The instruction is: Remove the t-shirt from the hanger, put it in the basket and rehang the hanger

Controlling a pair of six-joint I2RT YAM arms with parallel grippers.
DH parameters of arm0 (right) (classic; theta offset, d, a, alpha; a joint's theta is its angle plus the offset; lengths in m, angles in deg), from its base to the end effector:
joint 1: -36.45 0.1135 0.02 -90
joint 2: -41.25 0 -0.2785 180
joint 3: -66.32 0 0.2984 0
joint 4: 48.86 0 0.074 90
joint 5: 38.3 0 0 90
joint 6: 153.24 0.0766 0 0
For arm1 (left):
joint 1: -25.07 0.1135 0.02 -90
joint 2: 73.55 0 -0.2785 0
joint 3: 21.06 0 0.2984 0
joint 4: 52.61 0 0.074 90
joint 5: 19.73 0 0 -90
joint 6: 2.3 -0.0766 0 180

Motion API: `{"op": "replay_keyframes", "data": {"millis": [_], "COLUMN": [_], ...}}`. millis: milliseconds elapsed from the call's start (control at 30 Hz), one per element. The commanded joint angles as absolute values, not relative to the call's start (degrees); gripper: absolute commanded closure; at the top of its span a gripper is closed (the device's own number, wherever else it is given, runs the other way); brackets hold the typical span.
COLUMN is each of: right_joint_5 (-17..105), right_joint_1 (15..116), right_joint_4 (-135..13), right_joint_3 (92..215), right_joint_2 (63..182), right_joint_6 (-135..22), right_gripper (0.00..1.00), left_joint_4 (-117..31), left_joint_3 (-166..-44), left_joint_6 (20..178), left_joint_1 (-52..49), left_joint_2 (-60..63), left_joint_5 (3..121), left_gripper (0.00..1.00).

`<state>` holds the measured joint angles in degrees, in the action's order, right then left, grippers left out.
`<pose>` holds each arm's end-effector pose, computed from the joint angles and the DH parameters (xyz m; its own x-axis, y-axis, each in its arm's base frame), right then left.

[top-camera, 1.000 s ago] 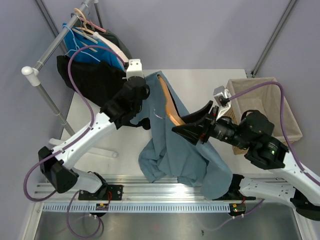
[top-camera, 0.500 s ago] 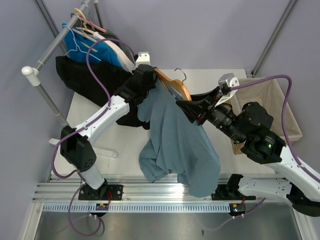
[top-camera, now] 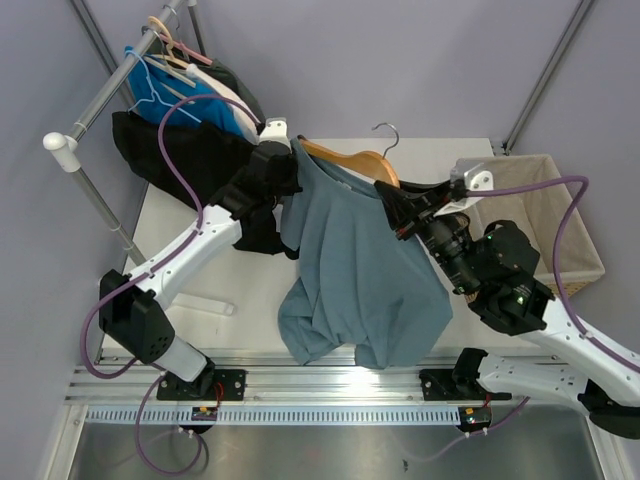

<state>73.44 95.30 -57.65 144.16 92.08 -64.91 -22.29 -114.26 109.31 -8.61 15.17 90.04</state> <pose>0.1525 0.1974 0.5103 0.1795 0.2447 -0.9528 -0.6080 0.7891 0.0881 0.3828 -0.2240 0.3516 -0.4361 -0.1259 -0.8911 0.1161 0.9740 -0.1944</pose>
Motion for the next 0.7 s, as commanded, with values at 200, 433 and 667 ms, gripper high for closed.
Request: {"op": "replay_keyframes", "data": {"millis": [200,433,667], "right_joint_5": [81.1,80.3,70.7], "right_joint_1": [95.5,95.5,95.5], "right_joint_4": [-40.4,-43.3,-52.8], "right_joint_3": [141.9,143.3,142.1], "right_joint_2": [83.7,84.1,83.7], "right_joint_6": [-68.9,-69.4,-61.1], "right_gripper": [1.0,1.0,1.0], "left_joint_4": [-17.5,-17.2,-17.6], "left_joint_3": [-114.3,-115.5,-115.1], "left_joint_6": [113.3,111.3,101.5], "left_joint_1": [-8.1,-8.1,-8.4], "left_joint_2": [15.7,15.6,3.9], "left_joint_5": [94.1,87.1,60.2], "left_gripper": [1.0,1.0,0.23]}}
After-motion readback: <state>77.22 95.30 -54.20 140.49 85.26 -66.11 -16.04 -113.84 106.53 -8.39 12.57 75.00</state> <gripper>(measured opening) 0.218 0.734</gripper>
